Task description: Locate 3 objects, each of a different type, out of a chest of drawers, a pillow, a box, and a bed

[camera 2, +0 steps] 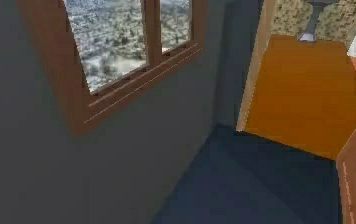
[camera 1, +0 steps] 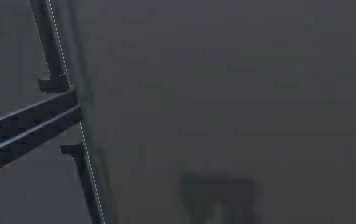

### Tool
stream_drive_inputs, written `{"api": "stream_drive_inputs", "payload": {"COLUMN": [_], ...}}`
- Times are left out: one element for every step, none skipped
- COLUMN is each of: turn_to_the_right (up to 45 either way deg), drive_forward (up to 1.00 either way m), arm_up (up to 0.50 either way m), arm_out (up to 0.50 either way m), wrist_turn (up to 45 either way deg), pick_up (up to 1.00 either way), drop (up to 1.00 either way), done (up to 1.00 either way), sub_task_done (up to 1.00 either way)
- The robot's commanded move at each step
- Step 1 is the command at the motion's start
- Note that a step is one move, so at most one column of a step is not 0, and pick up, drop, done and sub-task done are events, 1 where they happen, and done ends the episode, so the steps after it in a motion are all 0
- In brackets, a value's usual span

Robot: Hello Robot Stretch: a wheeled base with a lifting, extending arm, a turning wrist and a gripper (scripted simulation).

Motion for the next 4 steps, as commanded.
{"api": "stream_drive_inputs", "payload": {"turn_to_the_right": [-45.0,-45.0,-45.0,-12.0], "drive_forward": [0.00,0.00,0.00,0.00], "arm_up": [0.00,0.00,0.00,0.00], "arm_out": [0.00,0.00,0.00,0.00], "wrist_turn": [0.0,0.0,0.0,0.0], "pick_up": [0.00,0.00,0.00,0.00], "drop": [0.00,0.00,0.00,0.00], "done": [0.00,0.00,0.00,0.00], "sub_task_done": [0.00,0.00,0.00,0.00]}}
